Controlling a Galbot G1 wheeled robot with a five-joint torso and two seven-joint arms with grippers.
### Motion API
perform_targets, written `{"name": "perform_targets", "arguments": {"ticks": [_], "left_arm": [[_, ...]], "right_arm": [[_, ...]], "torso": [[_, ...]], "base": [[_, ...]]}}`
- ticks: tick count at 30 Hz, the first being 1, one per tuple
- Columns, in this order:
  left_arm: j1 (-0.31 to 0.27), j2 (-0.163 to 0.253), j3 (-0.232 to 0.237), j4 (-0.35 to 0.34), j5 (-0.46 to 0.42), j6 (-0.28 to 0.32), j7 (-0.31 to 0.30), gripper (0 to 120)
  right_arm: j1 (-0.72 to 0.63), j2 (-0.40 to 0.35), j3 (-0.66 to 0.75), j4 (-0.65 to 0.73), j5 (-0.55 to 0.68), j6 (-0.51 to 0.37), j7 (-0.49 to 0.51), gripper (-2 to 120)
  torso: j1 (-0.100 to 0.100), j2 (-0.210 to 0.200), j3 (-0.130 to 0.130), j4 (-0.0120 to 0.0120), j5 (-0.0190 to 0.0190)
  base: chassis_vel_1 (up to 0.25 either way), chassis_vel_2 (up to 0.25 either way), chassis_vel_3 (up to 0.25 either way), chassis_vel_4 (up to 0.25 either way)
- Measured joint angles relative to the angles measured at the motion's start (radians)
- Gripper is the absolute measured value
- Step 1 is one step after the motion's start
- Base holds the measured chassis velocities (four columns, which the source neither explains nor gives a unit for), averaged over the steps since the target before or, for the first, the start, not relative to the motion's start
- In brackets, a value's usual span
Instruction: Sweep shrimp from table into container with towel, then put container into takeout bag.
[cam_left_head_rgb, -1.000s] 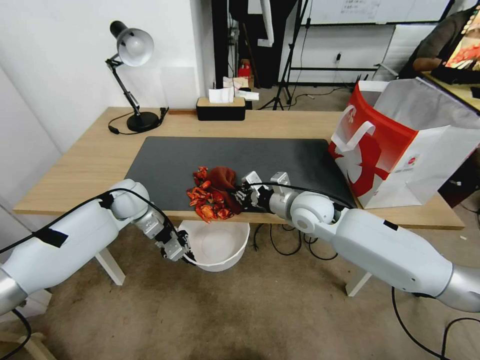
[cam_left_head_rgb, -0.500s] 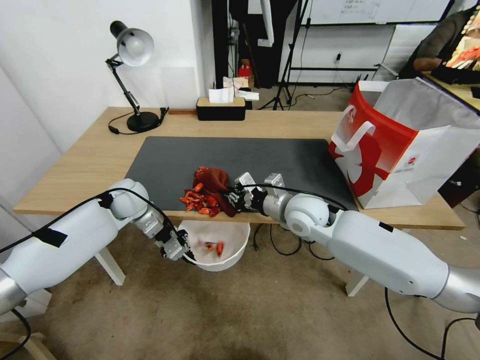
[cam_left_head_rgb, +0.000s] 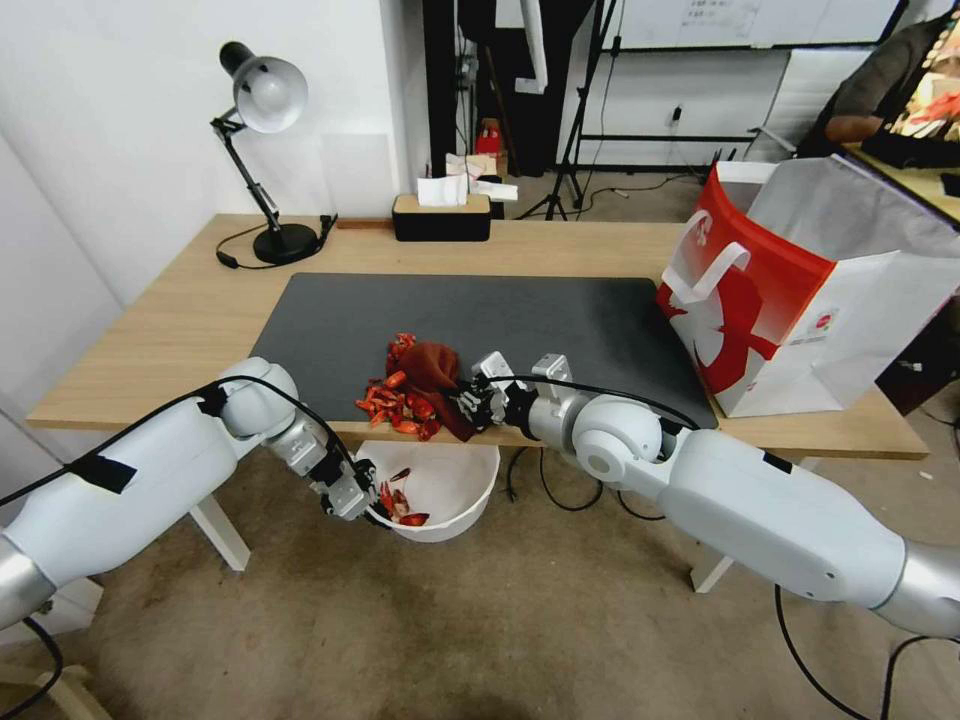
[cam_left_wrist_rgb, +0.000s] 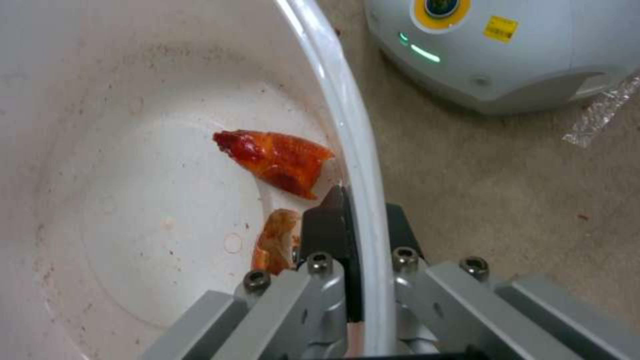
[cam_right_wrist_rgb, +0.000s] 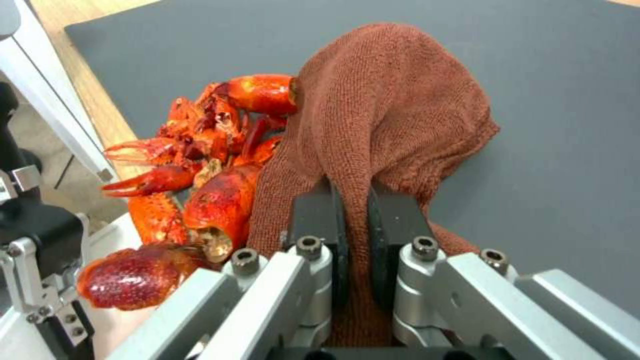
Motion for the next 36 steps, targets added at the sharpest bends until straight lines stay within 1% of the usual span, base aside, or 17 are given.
{"name": "perform_targets", "arguments": {"ticks": [9,15,24,36], "left_arm": [[-0.004,0.008,-0.016,0.026,-0.003,-0.013,0.009,0],[-0.007,0.015,-0.030,0.049,-0.023,-0.015,0.015,0],[-0.009,0.028,-0.031,0.037,-0.036,-0.014,0.017,0],[-0.007,0.035,-0.036,0.033,-0.039,-0.013,0.017,0]], "right_arm": [[-0.012,-0.006,0.011,0.005,0.000,0.002,0.000,5],[-0.028,-0.009,0.015,0.016,0.000,0.003,0.001,5],[-0.046,-0.007,0.018,0.030,-0.003,0.003,0.006,5],[-0.062,-0.007,0.025,0.043,-0.005,0.003,0.013,5]], "torso": [[0.000,0.000,0.000,0.0000,0.0000],[0.000,0.000,0.000,0.0000,-0.0002],[0.000,0.000,0.000,0.0000,0.0000],[0.000,0.000,0.000,0.0000,0.0000]], "base": [[0.000,0.000,0.000,0.000],[0.000,0.000,0.000,0.000],[0.000,0.000,0.000,0.000],[0.000,0.000,0.000,0.000]]}}
